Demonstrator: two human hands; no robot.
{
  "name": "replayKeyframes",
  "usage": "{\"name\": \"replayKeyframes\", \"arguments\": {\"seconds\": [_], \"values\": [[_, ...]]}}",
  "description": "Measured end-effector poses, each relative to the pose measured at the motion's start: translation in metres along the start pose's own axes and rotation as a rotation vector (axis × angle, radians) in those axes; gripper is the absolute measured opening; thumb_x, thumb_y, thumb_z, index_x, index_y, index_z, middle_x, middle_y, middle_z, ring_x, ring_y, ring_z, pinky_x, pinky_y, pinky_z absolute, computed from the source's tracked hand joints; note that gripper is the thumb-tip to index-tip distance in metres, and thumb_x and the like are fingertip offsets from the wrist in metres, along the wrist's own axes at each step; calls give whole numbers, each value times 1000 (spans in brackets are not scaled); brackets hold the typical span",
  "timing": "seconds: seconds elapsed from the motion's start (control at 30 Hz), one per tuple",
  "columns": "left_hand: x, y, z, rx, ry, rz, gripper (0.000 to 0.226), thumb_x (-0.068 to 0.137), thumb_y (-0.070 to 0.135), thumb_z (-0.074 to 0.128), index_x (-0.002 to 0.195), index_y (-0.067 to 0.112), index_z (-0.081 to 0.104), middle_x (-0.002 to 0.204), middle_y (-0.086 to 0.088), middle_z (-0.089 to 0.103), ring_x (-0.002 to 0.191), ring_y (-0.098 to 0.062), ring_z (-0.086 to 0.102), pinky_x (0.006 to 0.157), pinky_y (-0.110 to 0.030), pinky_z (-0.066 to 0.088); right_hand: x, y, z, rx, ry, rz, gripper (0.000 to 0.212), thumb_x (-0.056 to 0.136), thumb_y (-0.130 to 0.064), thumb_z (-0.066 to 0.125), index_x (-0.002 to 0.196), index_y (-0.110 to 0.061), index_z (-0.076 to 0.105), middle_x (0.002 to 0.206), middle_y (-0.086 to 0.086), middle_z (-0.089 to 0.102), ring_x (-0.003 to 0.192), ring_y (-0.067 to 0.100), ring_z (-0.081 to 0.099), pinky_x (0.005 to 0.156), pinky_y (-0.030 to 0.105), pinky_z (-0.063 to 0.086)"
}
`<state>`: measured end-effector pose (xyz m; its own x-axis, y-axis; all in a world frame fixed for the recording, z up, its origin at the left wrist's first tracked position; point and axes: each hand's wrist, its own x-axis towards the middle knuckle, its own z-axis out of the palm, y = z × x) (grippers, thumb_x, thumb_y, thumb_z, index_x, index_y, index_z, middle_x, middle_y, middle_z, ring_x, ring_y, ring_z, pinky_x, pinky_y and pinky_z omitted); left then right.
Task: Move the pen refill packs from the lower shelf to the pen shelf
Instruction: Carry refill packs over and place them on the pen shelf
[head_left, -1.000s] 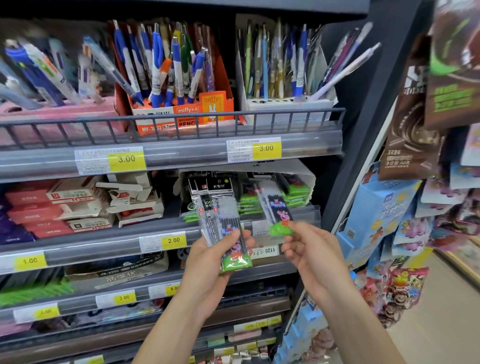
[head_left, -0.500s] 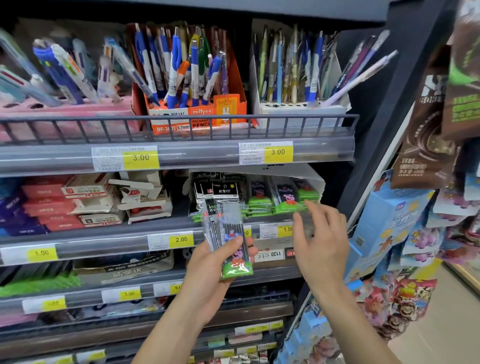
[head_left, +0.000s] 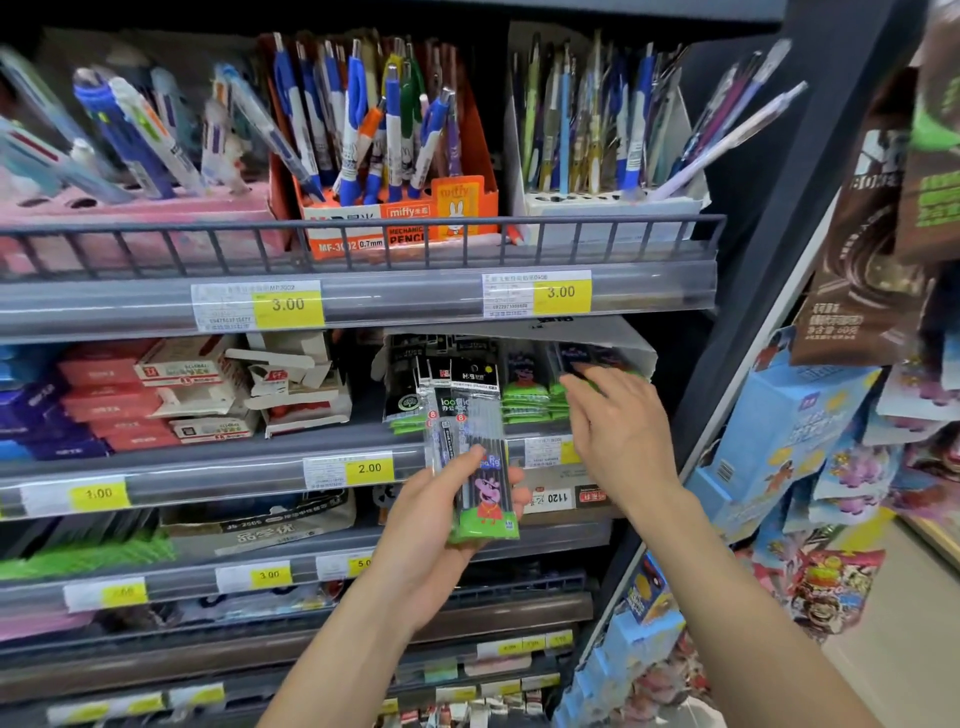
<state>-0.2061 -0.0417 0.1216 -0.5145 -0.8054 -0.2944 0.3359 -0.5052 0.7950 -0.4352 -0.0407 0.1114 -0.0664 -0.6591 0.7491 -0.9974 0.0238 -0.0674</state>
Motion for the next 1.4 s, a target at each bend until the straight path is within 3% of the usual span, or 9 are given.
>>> {"name": "replayKeyframes", "arguments": {"seconds": [0.23, 0.33, 0.47, 0.67, 0.9, 1.0, 1.1, 1.2, 1.4], "values": [[-3, 6, -1, -114, -47, 15, 39, 108, 28, 48, 128, 3, 71, 118, -26, 76, 104, -35, 77, 88, -43, 66, 1, -26, -23, 136, -131, 162, 39, 96, -5, 59, 135, -7, 62, 130, 11, 63, 126, 30, 55, 113, 49, 39], [0, 7, -3, -41, 0, 33, 29, 104, 20, 56, 115, 9, 81, 119, -20, 78, 108, -34, 76, 95, -47, 59, -25, -66, -45, 575, -33, 552, 27, 101, -20, 58, 126, -25, 67, 116, -10, 65, 110, 9, 60, 97, 35, 50], [0, 7, -4, 13, 12, 85, 23, 102, 15, 64, 121, 9, 77, 119, -17, 78, 101, -29, 77, 82, -39, 62, -46, -103, -58, 1100, -275, 886, 24, 102, -30, 58, 122, -38, 67, 83, -28, 68, 77, 2, 66, 67, 33, 61], [-1, 2, -2, 53, 53, 69, 25, 94, 14, 75, 119, 8, 76, 116, -16, 80, 96, -28, 79, 68, -31, 62, -52, -98, -53, 1066, -399, 879, 30, 104, -19, 56, 128, -37, 58, 96, 1, 67, 52, 10, 59, 52, 26, 55], [-2, -3, -5, 88, 25, 39, 25, 91, 24, 78, 113, 13, 80, 113, -15, 81, 94, -26, 79, 70, -31, 62, -55, -90, -52, 1080, -397, 902, 29, 102, -27, 59, 126, -42, 58, 70, -5, 67, 52, 14, 62, 50, 26, 53], [-1, -1, -6, 32, 21, 68, 22, 90, 18, 78, 110, 11, 81, 113, -16, 81, 93, -26, 79, 69, -31, 63, -58, -94, -55, 1284, -410, 998, 28, 98, -28, 66, 125, -33, 64, 86, -8, 75, 65, 19, 69, 59, 33, 59], [1, -2, -6, 34, 45, 94, 33, 87, 20, 81, 116, 6, 77, 112, -19, 80, 93, -29, 79, 73, -37, 63, -60, -98, -57, 1383, -390, 1073, 16, 98, -22, 68, 111, -19, 76, 97, 9, 74, 67, 21, 66, 62, 30, 56], [3, -2, -7, 53, 84, 108, 40, 82, 28, 82, 116, 9, 75, 111, -17, 81, 98, -33, 79, 88, -46, 60, -49, -95, -57, 1423, -327, 1119, 17, 99, -18, 65, 91, -17, 81, 81, 3, 73, 62, 15, 59, 58, 26, 52], [1, 1, -9, -43, 92, 110, 37, 83, 23, 79, 112, 2, 73, 104, -21, 81, 76, -24, 76, 69, -36, 66, -6, -71, -49, 1382, -218, 1235, 10, 94, -12, 69, 94, -3, 72, 66, -1, 64, 54, 13, 53, 48, 23, 45]]}}
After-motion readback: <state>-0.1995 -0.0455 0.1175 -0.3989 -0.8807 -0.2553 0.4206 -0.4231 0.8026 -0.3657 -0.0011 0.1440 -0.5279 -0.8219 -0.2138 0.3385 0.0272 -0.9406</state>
